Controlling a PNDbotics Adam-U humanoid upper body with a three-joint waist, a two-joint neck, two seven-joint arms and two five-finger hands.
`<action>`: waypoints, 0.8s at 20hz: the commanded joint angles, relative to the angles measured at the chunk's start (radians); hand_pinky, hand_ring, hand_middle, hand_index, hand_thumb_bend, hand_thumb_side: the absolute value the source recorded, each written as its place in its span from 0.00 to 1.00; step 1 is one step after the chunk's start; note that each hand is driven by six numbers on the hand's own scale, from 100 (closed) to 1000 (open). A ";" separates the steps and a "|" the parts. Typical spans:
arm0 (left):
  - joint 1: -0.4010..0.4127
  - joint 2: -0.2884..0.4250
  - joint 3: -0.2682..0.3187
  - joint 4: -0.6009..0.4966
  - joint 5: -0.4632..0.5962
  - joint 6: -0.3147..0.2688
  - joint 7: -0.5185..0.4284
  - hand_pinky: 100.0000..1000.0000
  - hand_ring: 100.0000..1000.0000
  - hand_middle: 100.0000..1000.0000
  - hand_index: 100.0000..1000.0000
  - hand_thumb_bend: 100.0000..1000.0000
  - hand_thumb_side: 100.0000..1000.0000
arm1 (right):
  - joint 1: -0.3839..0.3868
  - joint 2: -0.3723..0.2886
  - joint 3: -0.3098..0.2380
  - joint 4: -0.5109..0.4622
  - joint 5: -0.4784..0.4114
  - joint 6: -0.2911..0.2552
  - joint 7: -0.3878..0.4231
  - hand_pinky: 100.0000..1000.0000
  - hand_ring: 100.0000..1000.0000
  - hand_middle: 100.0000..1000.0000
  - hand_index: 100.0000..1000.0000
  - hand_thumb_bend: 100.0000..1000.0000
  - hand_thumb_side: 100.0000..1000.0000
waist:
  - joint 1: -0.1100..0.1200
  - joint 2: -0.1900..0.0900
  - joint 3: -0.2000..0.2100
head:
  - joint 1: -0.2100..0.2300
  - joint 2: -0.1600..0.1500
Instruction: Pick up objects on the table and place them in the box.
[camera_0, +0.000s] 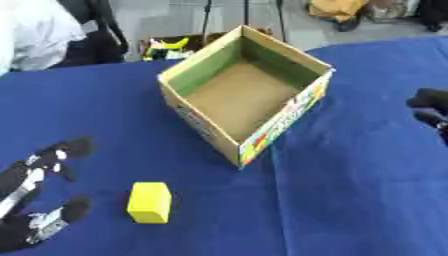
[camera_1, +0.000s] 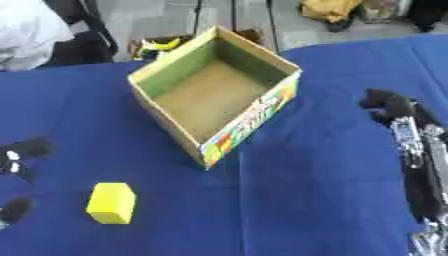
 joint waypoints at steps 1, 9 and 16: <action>-0.008 0.026 0.014 -0.019 0.003 -0.001 -0.006 0.54 0.82 0.83 1.00 0.58 0.99 | -0.010 -0.017 -0.008 -0.021 -0.003 0.002 0.000 0.84 0.89 0.64 0.78 0.00 0.96 | -0.005 -0.019 0.004 | -0.018 0.043; -0.017 0.029 0.014 -0.019 0.001 -0.004 -0.021 0.54 0.82 0.84 1.00 0.60 0.99 | -0.013 -0.018 -0.009 -0.021 -0.003 0.003 -0.001 0.84 0.89 0.64 0.78 0.00 0.96 | -0.010 -0.016 0.003 | -0.088 0.063; -0.029 0.049 0.014 -0.019 -0.016 -0.018 -0.052 0.57 0.83 0.85 1.00 0.68 0.96 | -0.008 -0.016 -0.009 -0.021 -0.003 0.005 -0.001 0.84 0.89 0.64 0.78 0.00 0.96 | -0.008 -0.022 0.006 | -0.083 0.050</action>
